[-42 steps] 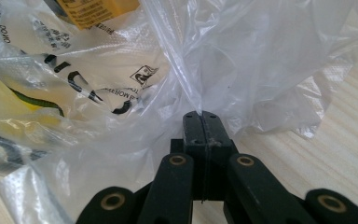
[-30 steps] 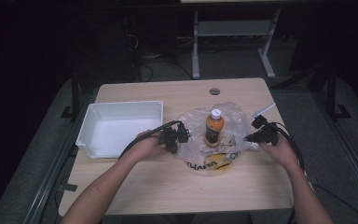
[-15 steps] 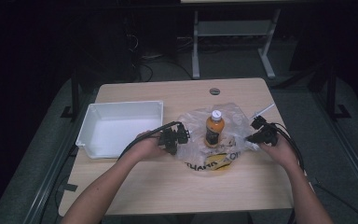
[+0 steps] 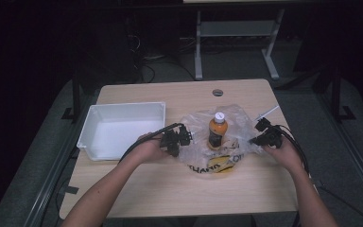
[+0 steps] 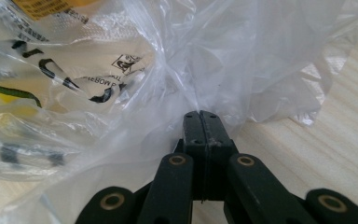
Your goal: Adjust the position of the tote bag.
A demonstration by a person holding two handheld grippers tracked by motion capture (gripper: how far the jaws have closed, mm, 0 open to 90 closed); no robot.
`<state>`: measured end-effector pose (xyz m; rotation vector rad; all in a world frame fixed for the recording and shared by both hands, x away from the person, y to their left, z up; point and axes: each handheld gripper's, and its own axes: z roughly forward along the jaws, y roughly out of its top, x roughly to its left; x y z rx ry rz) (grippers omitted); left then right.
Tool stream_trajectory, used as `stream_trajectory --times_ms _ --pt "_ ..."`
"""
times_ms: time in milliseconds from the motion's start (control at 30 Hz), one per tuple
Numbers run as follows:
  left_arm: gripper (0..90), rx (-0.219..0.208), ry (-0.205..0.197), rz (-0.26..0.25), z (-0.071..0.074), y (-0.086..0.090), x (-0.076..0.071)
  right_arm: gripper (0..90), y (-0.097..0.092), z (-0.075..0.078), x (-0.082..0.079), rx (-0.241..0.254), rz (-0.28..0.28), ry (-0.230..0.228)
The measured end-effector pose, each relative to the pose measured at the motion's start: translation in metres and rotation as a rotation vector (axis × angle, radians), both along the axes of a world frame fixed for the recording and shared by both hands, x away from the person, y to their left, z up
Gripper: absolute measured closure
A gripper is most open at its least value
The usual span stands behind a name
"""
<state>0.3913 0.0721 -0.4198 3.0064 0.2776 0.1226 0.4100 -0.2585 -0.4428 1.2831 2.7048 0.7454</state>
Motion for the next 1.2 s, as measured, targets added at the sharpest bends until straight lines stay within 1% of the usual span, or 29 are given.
stream_trajectory --times_ms 33,67,167,200,233,267,333,400,433,500,533,567,600,633,667,767,800,833,933,1000,1033,1067,1100,1167,1200 --pt "83.2 -0.013 -0.005 0.003 0.003 0.001 0.0 87.1 -0.001 0.001 -0.001 0.0 0.0 -0.008" --pt "79.0 -0.033 0.003 0.009 0.005 0.003 0.0 83.0 -0.001 0.002 -0.001 0.005 -0.008 -0.016" --pt "74.5 -0.091 0.007 0.019 0.016 0.007 0.0 77.4 -0.004 0.009 -0.003 0.042 -0.021 -0.032" --pt "72.3 -0.114 0.016 0.029 0.019 0.008 -0.001 75.3 -0.004 0.012 -0.003 0.044 -0.025 -0.042" --pt "71.4 -0.135 0.014 0.036 0.022 0.009 -0.001 73.1 -0.004 0.015 -0.003 0.047 -0.028 -0.054" --pt "70.4 -0.132 0.013 0.03 0.026 0.01 0.0 72.7 -0.004 0.019 -0.004 0.06 -0.029 -0.073" --pt "68.8 -0.15 0.003 0.029 0.033 0.012 0.0 71.3 -0.003 0.026 -0.004 0.073 -0.031 -0.088" --pt "66.6 -0.182 0.001 0.035 0.041 0.013 0.001 70.1 -0.001 0.032 -0.004 0.073 -0.023 -0.111" --pt "65.2 -0.191 -0.004 0.038 0.045 0.014 0.001 69.6 0.001 0.034 -0.004 0.07 -0.027 -0.122" --pt "63.2 -0.211 -0.013 0.039 0.053 0.015 0.001 69.6 0.002 0.04 -0.005 0.084 -0.026 -0.138" --pt "61.3 -0.222 -0.013 0.037 0.057 0.016 0.001 69.1 0.002 0.041 -0.005 0.091 -0.023 -0.15" --pt "59.5 -0.231 -0.021 0.036 0.061 0.016 0.001 68.3 0.003 0.043 -0.005 0.098 -0.025 -0.157" --pt "57.4 -0.242 -0.032 0.037 0.064 0.017 0.001 66.3 0.003 0.044 -0.005 0.107 -0.023 -0.16" --pt "56.2 -0.253 -0.036 0.041 0.068 0.017 0.002 64.5 0.004 0.045 -0.004 0.112 -0.02 -0.162" --pt "55.3 -0.268 -0.037 0.038 0.072 0.018 0.002 63.7 0.005 0.046 -0.003 0.105 -0.024 -0.167" --pt "53.1 -0.298 -0.055 0.035 0.085 0.021 0.003 59.7 0.007 0.055 -0.002 0.121 -0.016 -0.195" --pt "53.7 -0.318 -0.057 0.037 0.09 0.023 0.004 59.6 0.008 0.058 -0.002 0.12 -0.015 -0.207" --pt "55.2 -0.335 -0.062 0.041 0.095 0.024 0.005 60.0 0.009 0.062 -0.002 0.131 -0.016 -0.226" --pt "57.4 -0.367 -0.092 0.041 0.109 0.026 0.008 60.0 0.013 0.072 0.001 0.137 -0.006 -0.258" --pt "58.1 -0.397 -0.123 0.056 0.115 0.025 0.01 61.6 0.016 0.078 0.003 0.141 0.002 -0.28" --pt "57.5 -0.407 -0.13 0.063 0.117 0.023 0.012 62.0 0.018 0.079 0.005 0.138 0.002 -0.275" --pt "55.5 -0.414 -0.15 0.07 0.117 0.02 0.014 62.5 0.021 0.08 0.007 0.13 0.004 -0.275" --pt "52.5 -0.415 -0.171 0.077 0.118 0.017 0.015 63.3 0.024 0.079 0.011 0.13 0.009 -0.266" --pt "49.0 -0.428 -0.167 0.07 0.116 0.01 0.017 64.0 0.03 0.075 0.017 0.133 0.023 -0.255" --pt "49.0 -0.422 -0.171 0.063 0.113 0.006 0.018 64.1 0.034 0.072 0.021 0.121 0.028 -0.24"
